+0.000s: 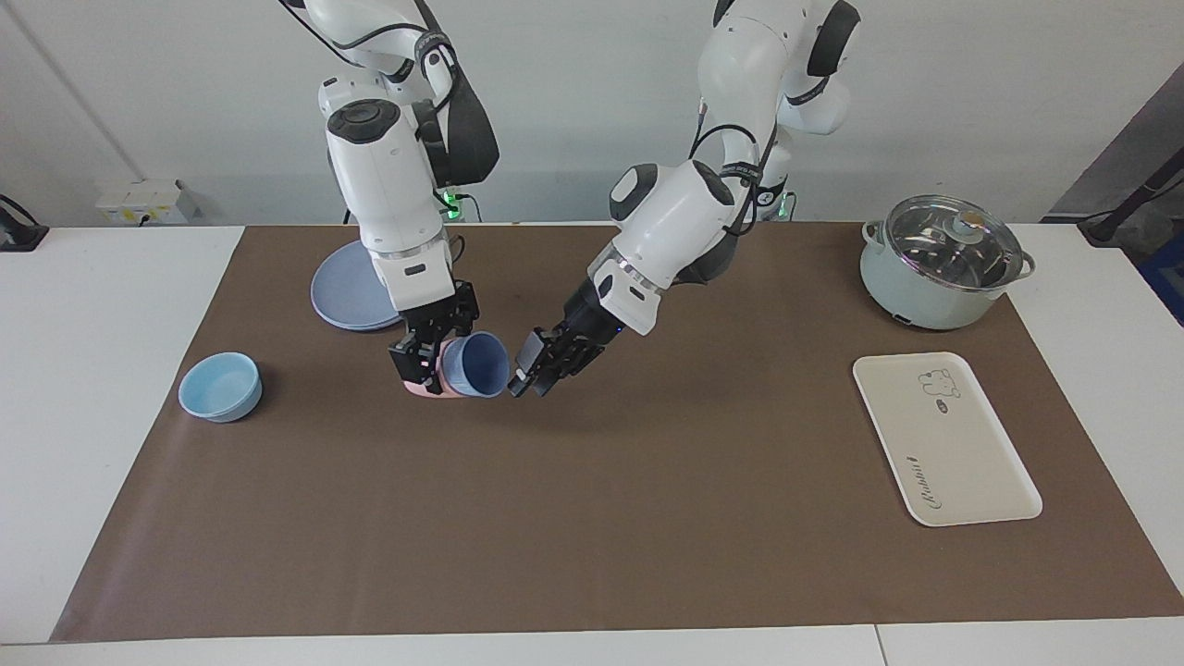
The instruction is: Place cup on tray
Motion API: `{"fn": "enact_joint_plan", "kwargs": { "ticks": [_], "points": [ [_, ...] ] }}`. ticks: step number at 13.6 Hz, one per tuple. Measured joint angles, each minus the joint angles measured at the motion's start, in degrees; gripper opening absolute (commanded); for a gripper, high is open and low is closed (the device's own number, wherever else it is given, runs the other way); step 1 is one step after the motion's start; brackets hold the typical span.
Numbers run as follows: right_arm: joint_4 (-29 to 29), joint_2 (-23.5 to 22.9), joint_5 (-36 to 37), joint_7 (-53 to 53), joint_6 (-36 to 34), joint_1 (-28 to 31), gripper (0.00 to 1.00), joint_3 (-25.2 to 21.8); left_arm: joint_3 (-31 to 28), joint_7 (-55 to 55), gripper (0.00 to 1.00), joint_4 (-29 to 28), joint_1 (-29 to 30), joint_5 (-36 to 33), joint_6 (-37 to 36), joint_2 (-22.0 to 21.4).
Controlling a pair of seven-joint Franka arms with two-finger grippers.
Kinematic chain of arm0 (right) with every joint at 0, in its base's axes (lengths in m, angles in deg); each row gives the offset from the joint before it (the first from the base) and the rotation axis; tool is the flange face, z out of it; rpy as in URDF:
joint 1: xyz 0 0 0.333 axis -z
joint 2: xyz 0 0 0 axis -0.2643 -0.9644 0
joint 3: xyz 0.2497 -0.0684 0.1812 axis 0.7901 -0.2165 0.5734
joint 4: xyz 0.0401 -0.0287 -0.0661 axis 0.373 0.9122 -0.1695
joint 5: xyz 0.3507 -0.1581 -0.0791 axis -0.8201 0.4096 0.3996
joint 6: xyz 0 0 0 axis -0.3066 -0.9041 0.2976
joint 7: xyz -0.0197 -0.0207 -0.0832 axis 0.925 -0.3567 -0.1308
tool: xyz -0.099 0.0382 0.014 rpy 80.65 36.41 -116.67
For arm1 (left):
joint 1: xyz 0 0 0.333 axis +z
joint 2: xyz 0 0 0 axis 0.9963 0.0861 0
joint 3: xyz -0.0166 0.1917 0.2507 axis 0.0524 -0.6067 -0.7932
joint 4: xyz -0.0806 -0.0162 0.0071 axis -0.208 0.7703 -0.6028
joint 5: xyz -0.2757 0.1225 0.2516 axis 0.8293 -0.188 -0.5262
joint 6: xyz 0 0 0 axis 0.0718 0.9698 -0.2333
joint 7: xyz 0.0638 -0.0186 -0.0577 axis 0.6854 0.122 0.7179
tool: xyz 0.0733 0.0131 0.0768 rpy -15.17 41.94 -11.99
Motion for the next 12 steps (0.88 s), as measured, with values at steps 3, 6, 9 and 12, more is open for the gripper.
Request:
{"fn": "enact_joint_plan", "kwargs": {
  "ticks": [3, 6, 9, 12],
  "points": [
    [0.0, 0.0, 0.0, 0.0, 0.0, 0.0, 0.00, 0.0, 0.2, 0.0, 0.32, 0.1, -2.1, 0.0, -0.4, 0.0],
    [0.2, 0.0, 0.1, 0.0, -0.6, 0.0, 0.00, 0.0, 0.2, 0.0, 0.00, 0.6, -3.1, -0.8, -2.4, 0.0],
    [0.2, 0.1, 0.3, 0.0, -0.6, 0.0, 0.00, 0.0, -0.3, 0.0, 0.00, 1.6, -2.7, -1.3, -4.5, 0.1],
    [0.1, 0.1, 0.3, 0.0, -0.5, 0.0, 0.00, 0.0, -0.4, 0.1, 0.00, 2.2, -2.5, -2.4, -5.4, 0.2]
  ]
}}
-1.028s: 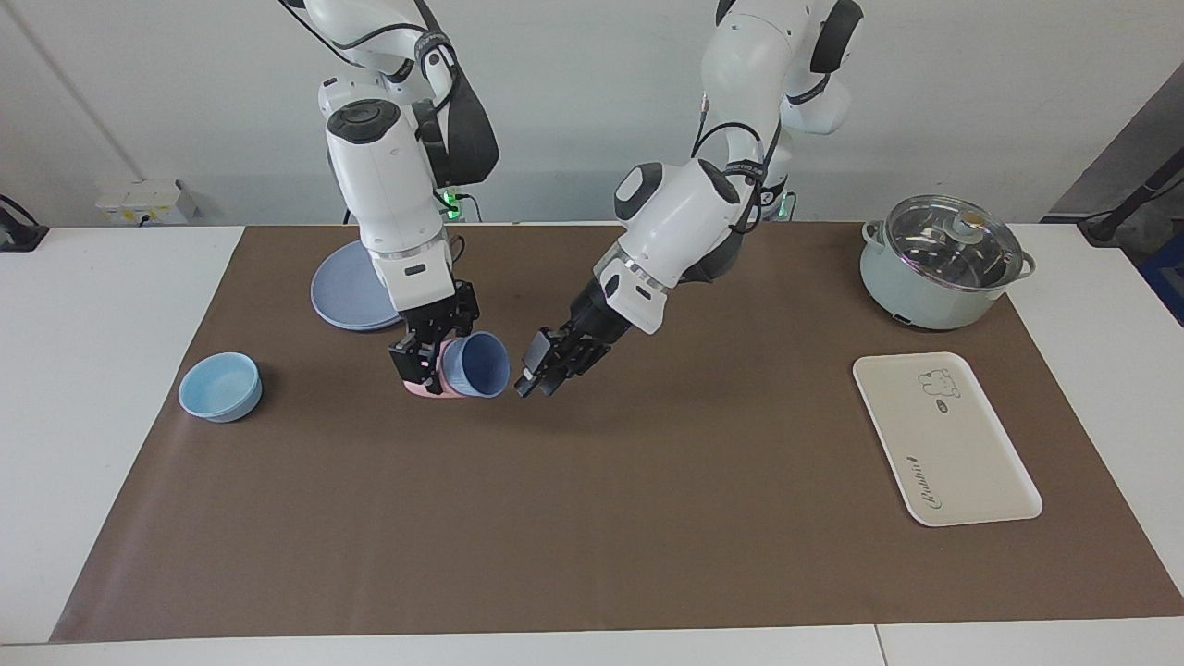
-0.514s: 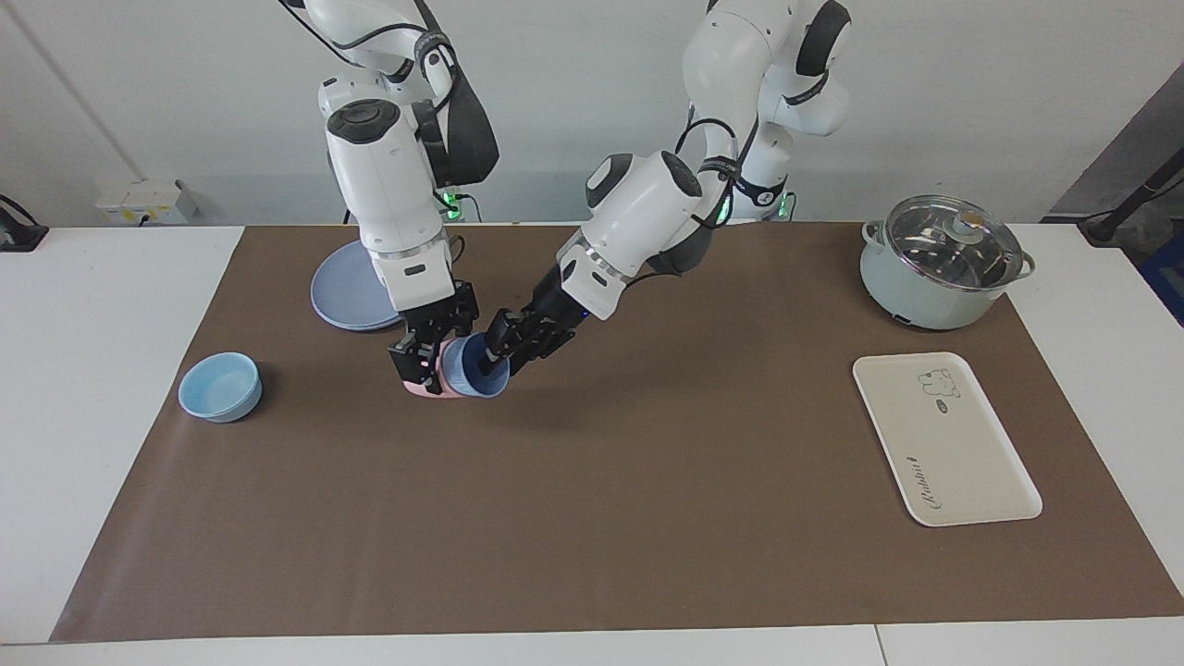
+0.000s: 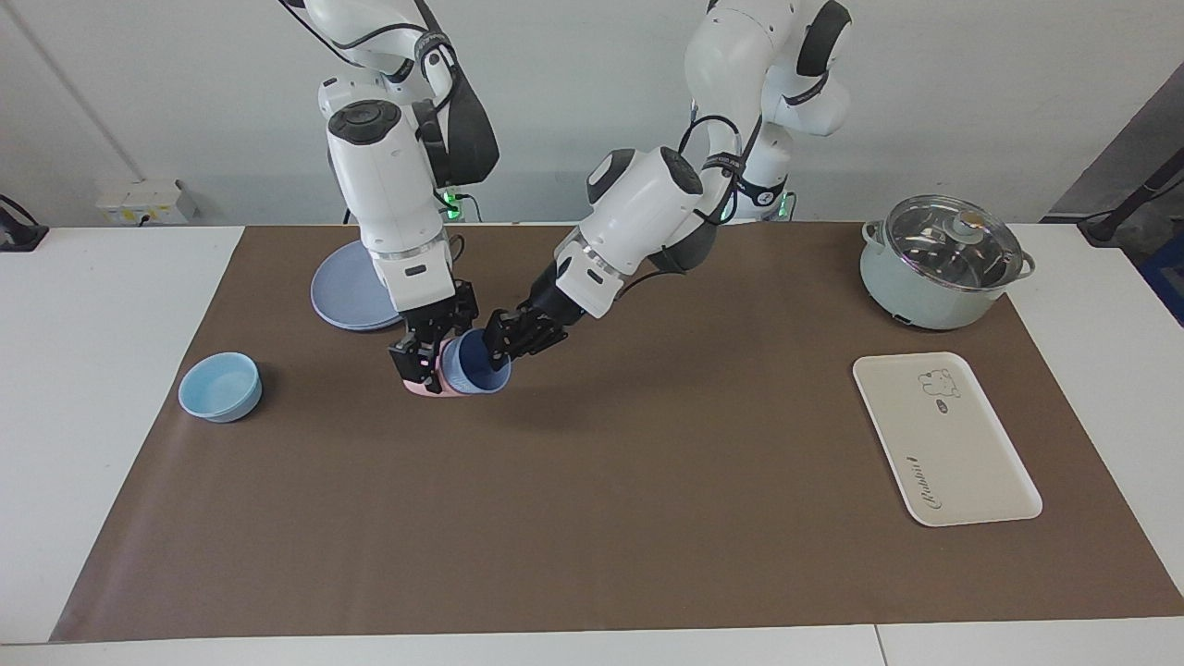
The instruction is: Place cup on tray
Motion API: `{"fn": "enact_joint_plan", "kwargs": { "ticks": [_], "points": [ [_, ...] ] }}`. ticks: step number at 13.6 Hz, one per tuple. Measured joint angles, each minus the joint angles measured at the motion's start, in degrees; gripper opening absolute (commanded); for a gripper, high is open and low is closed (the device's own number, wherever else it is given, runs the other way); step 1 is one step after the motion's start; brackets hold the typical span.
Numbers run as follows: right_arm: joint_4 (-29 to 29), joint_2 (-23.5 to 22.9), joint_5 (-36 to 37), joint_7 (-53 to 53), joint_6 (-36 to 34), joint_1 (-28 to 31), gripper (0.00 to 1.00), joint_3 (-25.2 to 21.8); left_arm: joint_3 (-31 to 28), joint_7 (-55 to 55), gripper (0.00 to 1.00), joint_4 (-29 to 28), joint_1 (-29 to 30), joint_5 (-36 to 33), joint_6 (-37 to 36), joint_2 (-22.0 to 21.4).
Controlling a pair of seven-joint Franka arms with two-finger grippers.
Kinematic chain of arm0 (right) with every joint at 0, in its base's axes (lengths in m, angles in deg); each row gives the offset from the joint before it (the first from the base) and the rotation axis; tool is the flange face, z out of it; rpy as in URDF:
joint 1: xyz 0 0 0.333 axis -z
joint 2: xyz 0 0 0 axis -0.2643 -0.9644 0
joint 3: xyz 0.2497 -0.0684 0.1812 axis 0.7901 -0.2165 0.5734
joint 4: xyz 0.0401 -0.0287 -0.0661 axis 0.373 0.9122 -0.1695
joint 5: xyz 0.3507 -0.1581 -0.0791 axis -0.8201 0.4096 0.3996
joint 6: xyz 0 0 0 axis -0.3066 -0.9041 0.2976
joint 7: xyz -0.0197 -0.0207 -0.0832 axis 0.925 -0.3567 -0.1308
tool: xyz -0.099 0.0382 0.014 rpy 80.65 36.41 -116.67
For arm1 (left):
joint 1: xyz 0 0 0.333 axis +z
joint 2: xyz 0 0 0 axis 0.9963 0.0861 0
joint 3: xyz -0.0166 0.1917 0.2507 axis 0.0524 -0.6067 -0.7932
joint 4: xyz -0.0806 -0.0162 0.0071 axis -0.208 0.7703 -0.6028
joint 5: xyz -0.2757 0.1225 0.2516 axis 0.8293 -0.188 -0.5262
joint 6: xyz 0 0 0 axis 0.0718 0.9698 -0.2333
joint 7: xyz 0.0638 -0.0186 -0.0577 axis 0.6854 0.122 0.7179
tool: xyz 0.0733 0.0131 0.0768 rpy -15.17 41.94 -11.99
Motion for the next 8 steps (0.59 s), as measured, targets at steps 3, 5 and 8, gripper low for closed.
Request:
{"fn": "enact_joint_plan", "kwargs": {
  "ticks": [3, 5, 8],
  "points": [
    [0.0, 0.0, 0.0, 0.0, 0.1, 0.1, 0.00, 0.0, -0.2, 0.2, 0.00, 3.5, 2.7, -0.2, -6.8, 0.0],
    [0.0, 0.0, 0.0, 0.0, 0.1, 0.1, 0.00, 0.0, -0.8, 0.2, 0.00, 7.5, 7.1, -0.5, -14.2, -0.1],
    [-0.1, 0.0, 0.0, 0.0, 0.2, 0.3, 0.00, -0.2, -1.2, 0.4, 0.00, 10.1, 14.1, -5.4, -18.9, -1.0]
  ]
}}
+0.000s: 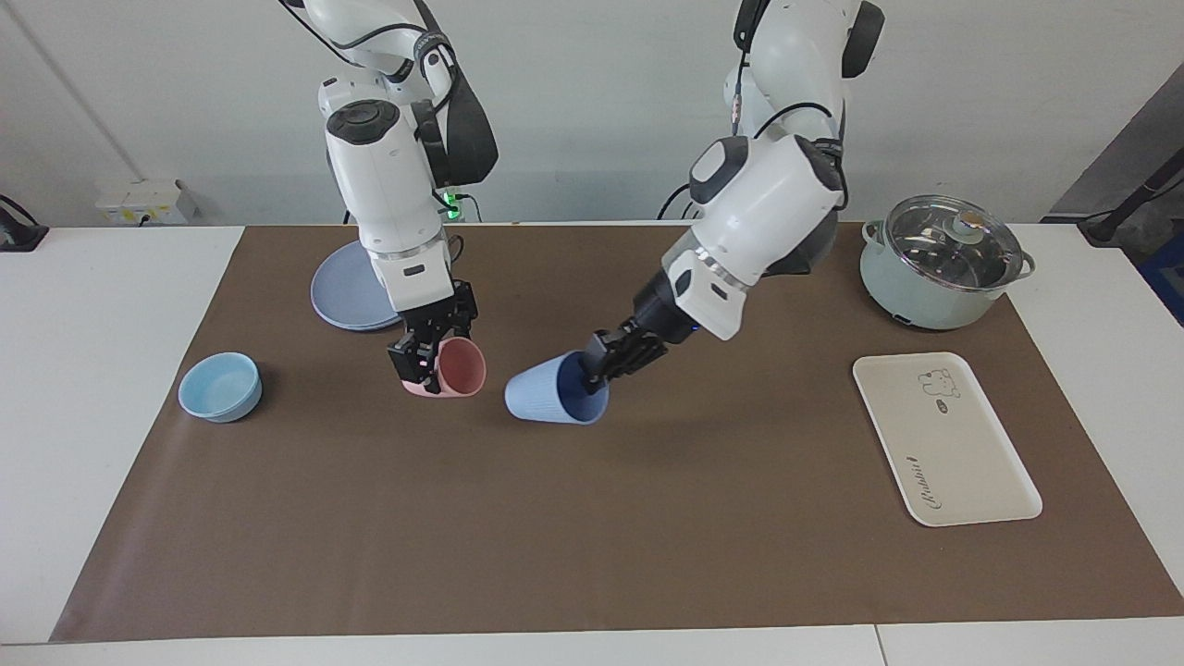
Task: Place cup on tray
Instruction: 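Pull the blue cup out with the left gripper while the right gripper holds, then move the blue cup over the tray while the right gripper returns the pink cup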
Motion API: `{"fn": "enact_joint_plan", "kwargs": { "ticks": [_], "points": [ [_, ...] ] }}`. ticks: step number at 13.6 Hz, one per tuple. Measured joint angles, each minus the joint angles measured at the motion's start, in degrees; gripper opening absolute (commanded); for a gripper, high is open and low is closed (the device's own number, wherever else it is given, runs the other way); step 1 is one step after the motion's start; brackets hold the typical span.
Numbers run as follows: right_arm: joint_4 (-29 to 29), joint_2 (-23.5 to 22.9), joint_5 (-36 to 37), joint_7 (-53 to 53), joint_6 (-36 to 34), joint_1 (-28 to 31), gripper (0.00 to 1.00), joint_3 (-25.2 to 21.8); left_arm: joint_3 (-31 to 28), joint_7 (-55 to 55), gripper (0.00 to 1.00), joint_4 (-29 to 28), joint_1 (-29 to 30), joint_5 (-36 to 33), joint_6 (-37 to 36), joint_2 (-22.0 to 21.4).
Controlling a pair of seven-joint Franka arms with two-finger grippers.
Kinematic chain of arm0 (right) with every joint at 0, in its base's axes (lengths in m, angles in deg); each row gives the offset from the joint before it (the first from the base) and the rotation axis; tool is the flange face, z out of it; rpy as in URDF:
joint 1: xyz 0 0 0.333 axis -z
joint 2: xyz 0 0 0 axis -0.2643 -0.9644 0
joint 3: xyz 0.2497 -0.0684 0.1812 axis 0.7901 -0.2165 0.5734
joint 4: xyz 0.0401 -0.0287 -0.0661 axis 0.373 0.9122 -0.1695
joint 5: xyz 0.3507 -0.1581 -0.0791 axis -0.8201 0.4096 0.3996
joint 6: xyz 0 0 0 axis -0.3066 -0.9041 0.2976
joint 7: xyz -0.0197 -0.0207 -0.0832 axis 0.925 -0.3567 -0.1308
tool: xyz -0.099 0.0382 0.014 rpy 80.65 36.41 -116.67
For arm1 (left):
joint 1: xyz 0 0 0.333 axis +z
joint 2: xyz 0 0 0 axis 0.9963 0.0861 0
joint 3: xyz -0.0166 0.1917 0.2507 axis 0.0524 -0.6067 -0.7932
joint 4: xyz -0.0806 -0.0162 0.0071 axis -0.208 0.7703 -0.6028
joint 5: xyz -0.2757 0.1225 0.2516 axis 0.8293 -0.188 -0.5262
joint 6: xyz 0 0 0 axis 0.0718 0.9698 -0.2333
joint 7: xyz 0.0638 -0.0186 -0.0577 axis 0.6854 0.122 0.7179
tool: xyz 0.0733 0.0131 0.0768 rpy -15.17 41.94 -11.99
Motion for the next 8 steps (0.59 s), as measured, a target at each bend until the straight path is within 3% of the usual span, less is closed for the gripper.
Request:
{"fn": "enact_joint_plan", "kwargs": {
  "ticks": [3, 8],
  "points": [
    [0.0, 0.1, -1.2, -0.1, 2.1, 2.4, 0.00, -0.6, -0.1, 4.9, 0.00, 0.0, 7.0, -8.0, -4.3, -1.7],
    [0.9, -0.1, -21.2, 7.2, 8.6, 10.5, 0.00, -0.8, -0.3, 28.9, 0.00, -9.1, 21.7, -10.0, -5.8, -5.3]
  ]
}}
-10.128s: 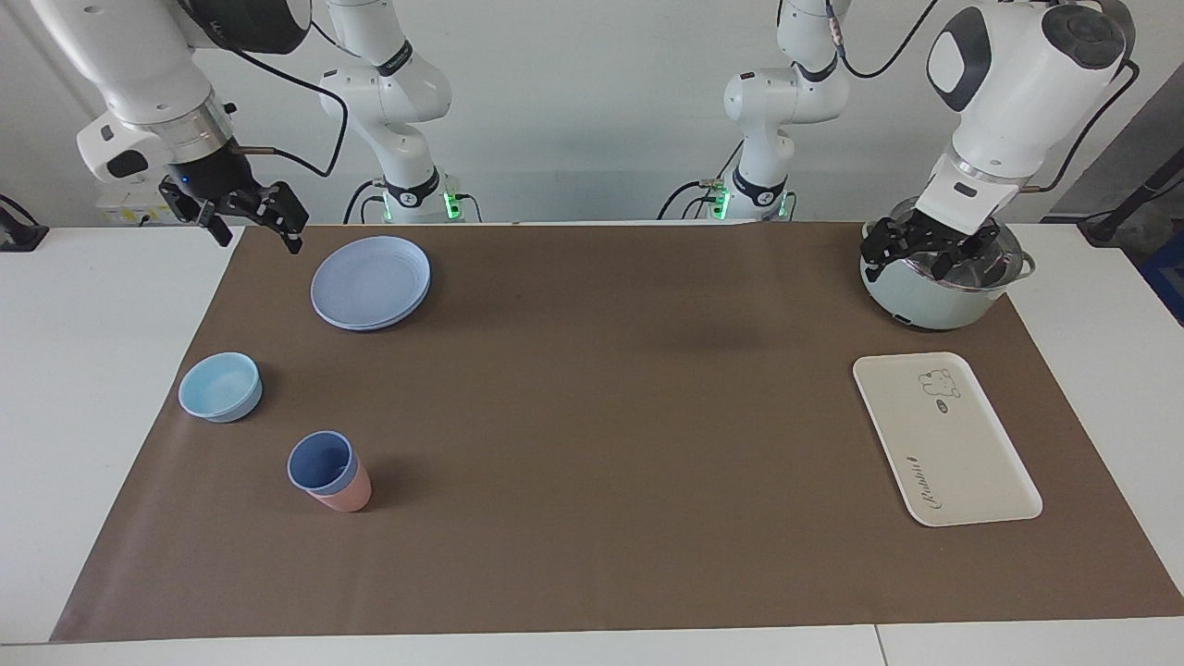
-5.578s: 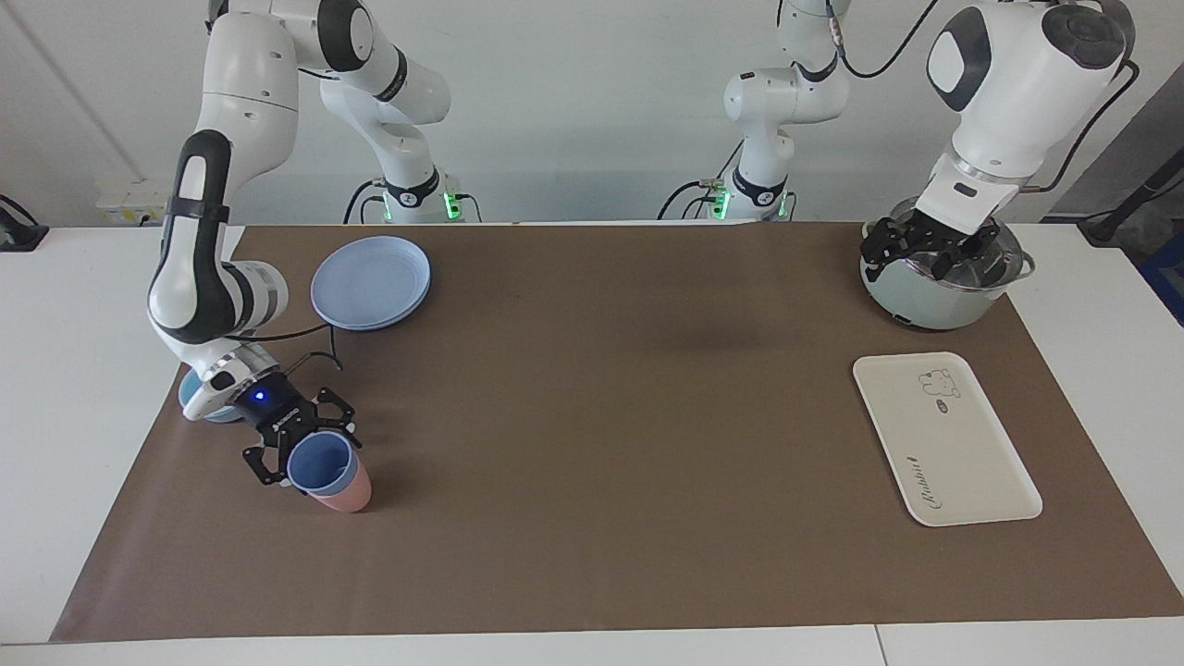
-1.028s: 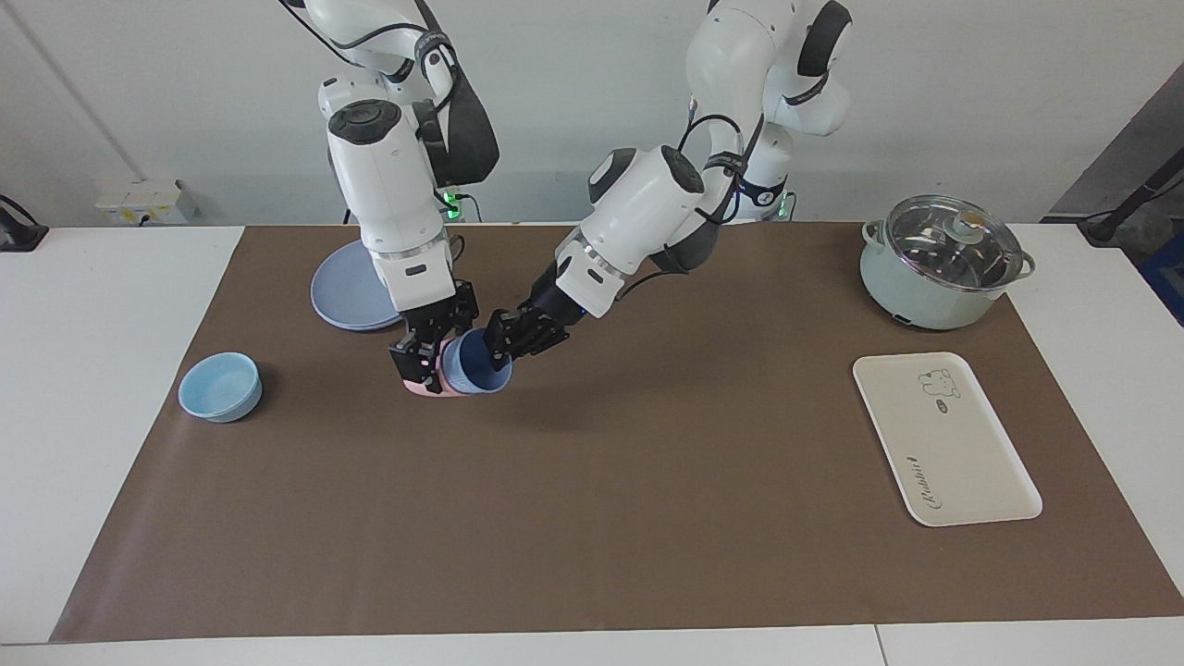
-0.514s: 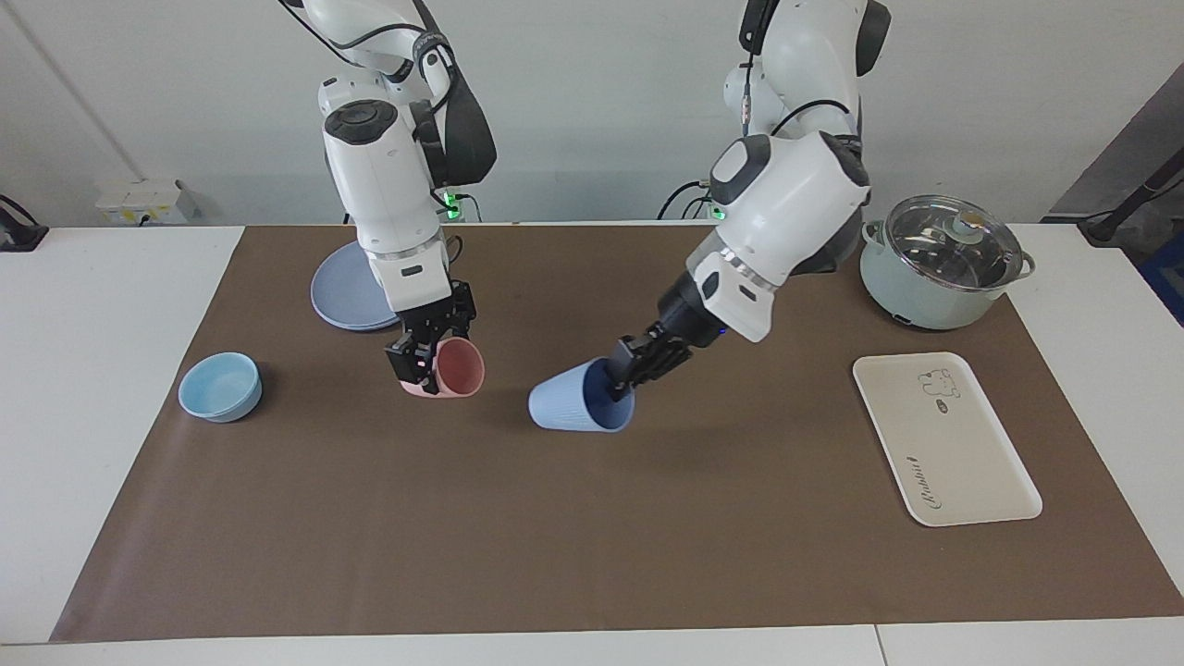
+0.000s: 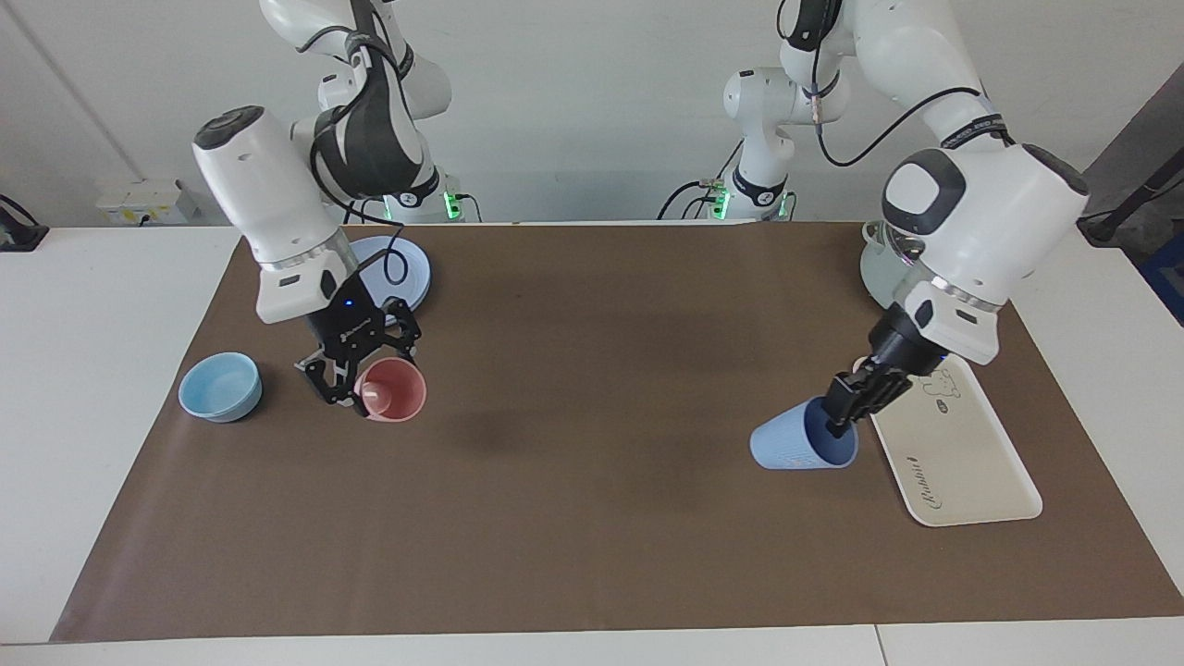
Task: Place cup on tray
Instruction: 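Move the blue cup over the tray while the right gripper returns the pink cup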
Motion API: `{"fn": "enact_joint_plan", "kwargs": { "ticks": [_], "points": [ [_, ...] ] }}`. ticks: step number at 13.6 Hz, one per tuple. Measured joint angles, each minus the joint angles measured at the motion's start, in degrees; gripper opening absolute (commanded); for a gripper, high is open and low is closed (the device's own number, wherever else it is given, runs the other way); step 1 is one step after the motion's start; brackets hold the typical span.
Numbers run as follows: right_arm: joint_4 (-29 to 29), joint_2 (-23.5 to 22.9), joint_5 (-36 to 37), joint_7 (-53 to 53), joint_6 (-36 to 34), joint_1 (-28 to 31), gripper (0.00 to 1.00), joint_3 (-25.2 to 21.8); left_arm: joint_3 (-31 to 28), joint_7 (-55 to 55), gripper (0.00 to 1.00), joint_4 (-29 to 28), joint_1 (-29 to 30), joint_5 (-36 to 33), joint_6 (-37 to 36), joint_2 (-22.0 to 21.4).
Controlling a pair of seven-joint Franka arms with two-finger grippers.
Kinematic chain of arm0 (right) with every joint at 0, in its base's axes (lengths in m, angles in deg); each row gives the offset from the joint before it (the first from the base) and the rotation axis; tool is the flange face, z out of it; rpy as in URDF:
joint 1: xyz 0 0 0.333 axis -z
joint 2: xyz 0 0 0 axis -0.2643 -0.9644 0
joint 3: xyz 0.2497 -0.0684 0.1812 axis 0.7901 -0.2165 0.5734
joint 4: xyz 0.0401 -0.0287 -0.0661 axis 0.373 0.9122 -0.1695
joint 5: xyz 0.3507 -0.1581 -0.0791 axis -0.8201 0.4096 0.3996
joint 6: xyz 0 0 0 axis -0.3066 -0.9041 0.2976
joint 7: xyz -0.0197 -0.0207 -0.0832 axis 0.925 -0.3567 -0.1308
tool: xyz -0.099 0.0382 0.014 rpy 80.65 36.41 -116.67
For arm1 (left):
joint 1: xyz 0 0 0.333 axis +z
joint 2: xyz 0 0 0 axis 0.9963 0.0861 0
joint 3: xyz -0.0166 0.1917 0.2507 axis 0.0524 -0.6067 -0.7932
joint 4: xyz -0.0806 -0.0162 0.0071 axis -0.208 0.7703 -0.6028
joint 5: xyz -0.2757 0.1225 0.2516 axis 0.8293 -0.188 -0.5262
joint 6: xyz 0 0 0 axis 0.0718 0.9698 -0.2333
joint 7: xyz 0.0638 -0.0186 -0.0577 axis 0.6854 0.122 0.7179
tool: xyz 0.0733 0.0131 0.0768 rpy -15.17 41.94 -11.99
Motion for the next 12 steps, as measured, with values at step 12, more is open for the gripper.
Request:
{"fn": "enact_joint_plan", "kwargs": {
  "ticks": [12],
  "points": [
    [8.3, -7.1, -64.1, 47.0, 13.7, 6.6, 0.00, -0.1, 0.3, 45.3, 0.00, -28.5, 22.8, 1.9, 14.7, -9.9]
  ]
}}
